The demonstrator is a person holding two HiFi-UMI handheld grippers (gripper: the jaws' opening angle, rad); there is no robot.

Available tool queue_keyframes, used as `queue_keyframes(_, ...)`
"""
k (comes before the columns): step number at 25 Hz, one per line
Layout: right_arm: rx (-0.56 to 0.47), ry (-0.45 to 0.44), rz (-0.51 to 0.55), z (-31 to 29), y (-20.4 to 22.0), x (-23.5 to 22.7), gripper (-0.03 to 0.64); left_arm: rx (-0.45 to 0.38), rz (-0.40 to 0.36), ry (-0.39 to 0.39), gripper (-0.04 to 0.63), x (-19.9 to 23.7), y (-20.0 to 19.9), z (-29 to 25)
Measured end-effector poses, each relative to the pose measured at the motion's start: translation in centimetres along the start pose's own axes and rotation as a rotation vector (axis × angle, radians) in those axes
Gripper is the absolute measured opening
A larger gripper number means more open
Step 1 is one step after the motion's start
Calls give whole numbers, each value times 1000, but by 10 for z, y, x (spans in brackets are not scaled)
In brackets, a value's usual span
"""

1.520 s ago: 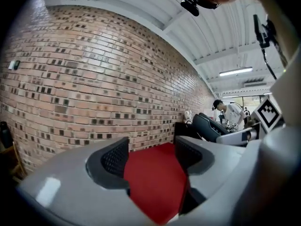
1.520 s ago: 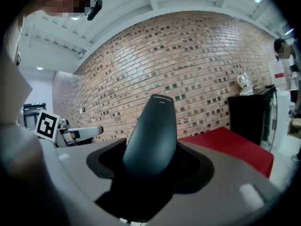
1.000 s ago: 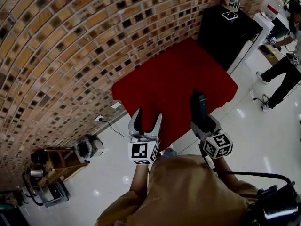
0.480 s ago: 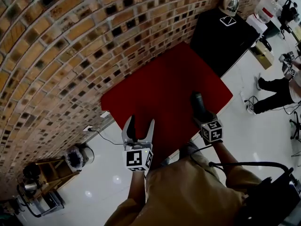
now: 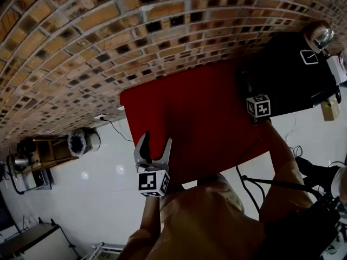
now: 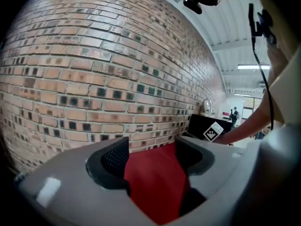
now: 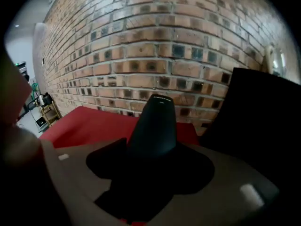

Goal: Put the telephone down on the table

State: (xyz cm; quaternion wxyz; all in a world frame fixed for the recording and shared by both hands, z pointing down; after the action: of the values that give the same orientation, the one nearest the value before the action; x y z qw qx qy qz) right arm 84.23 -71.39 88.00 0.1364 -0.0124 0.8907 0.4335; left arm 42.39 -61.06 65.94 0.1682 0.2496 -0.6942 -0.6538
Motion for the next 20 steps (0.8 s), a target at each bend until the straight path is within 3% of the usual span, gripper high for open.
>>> queue_keyframes(5,140,34,26,-102,-8,-70,301,177,48,-112,308,-1,57,-3)
queue_keyframes(11,233,23,36,-146,20,-85,308,133,62,-165,310,-1,72,-8)
queue_keyframes(12,218,17,26,-146,18,-82,341,152,71,-166,310,0,73,-7)
queue_keyframes(13,193,9,22,-145,14,-78,458,179,84,-165,308,0,74,-5)
queue_keyframes(15,136,-15,51,-132,4,-62,538,140,114,-176,308,6,70,-5)
queue_keyframes(18,21,-103,160,-87,-23,-16,545,62,115,-189,308,14,54,-7)
queue_keyframes(20,-127,-181,165,-38,-58,26,529,55,83,-193,308,16,33,-8)
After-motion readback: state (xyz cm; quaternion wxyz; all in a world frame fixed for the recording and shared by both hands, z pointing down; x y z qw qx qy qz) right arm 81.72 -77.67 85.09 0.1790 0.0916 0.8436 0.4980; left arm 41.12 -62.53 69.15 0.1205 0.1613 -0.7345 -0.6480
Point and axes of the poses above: the fingertips, and each gripper's own axes: z backward along the fingers, x to its left, y out of its underside, the point moved 4 cm from there along z, backward along the fingers, and after that the axes turned 9 degrees about -z, right-handed, at the moved point
